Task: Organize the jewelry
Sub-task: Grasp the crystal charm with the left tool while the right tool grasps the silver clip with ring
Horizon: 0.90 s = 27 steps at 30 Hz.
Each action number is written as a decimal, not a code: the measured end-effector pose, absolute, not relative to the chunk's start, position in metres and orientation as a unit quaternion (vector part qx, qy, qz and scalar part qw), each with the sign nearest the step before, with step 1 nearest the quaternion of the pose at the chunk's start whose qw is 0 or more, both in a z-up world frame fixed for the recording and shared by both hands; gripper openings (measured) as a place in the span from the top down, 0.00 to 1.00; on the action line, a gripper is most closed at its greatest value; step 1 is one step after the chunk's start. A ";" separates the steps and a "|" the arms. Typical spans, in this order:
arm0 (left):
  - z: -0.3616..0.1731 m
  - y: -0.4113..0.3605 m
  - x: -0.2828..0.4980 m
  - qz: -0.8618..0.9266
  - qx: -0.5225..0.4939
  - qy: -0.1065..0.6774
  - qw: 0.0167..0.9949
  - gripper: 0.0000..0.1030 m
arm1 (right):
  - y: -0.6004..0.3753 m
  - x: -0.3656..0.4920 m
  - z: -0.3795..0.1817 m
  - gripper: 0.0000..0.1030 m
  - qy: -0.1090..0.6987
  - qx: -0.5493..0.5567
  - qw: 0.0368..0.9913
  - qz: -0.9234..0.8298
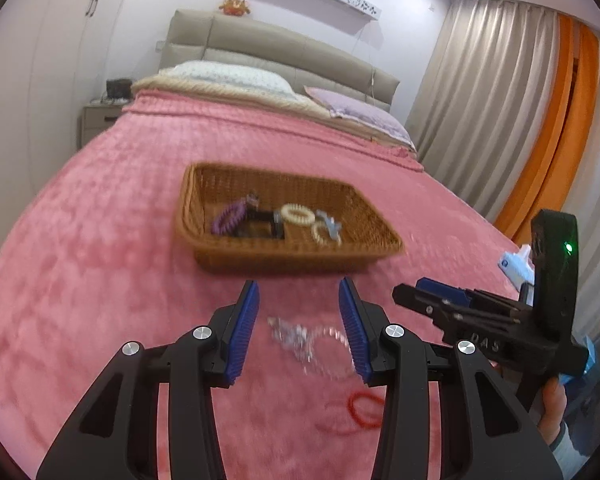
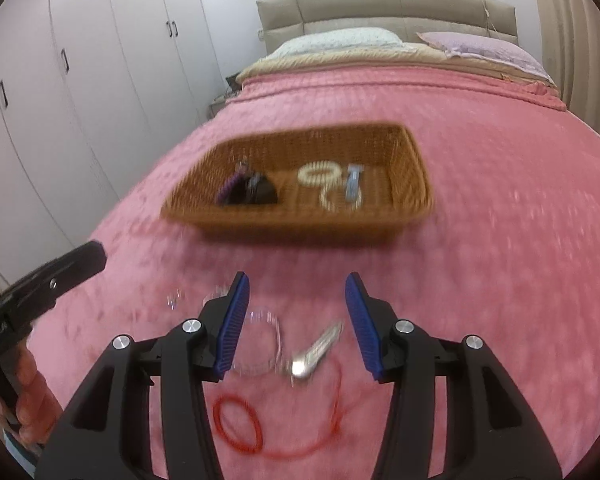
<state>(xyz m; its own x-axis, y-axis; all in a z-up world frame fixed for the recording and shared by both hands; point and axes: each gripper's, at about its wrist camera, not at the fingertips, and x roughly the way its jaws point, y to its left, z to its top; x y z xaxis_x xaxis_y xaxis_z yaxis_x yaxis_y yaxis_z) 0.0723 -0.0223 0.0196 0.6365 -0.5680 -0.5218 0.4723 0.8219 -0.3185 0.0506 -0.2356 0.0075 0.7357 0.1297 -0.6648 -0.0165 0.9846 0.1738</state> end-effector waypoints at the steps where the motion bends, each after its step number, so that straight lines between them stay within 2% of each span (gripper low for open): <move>1: 0.015 -0.022 0.072 -0.288 -0.076 0.318 0.900 0.61 | -0.233 0.047 0.002 0.57 0.367 0.076 0.926 0.041; 2: 0.009 -0.022 0.072 -0.287 -0.076 0.324 0.898 0.61 | -0.230 0.043 -0.006 0.64 0.374 0.077 0.923 0.042; 6: -0.012 -0.022 0.081 -0.285 -0.089 0.350 0.888 0.62 | -0.235 0.035 -0.033 0.72 0.411 0.134 0.899 0.065; 12: -0.038 -0.023 0.096 -0.281 -0.101 0.387 0.872 0.63 | -0.233 0.034 -0.047 0.72 0.426 0.131 0.894 0.055; 20: -0.046 -0.025 0.113 -0.294 -0.124 0.422 0.849 0.63 | -0.238 0.055 -0.054 0.73 0.446 0.134 0.884 0.029; 22: -0.048 -0.034 0.119 -0.294 -0.116 0.439 0.841 0.63 | -0.235 0.054 -0.053 0.78 0.445 0.116 0.888 0.023; 27: -0.058 -0.056 0.136 -0.272 -0.088 0.473 0.834 0.65 | -0.232 0.050 -0.052 0.78 0.441 0.088 0.893 0.018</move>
<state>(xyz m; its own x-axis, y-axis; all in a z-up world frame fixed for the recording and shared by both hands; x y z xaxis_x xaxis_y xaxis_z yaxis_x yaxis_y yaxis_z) 0.1357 -0.0565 -0.0583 0.4049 -0.5367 -0.7403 0.3713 0.8364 -0.4033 0.0502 -0.2317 -0.0524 0.6106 0.1108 -0.7841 0.0450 0.9837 0.1740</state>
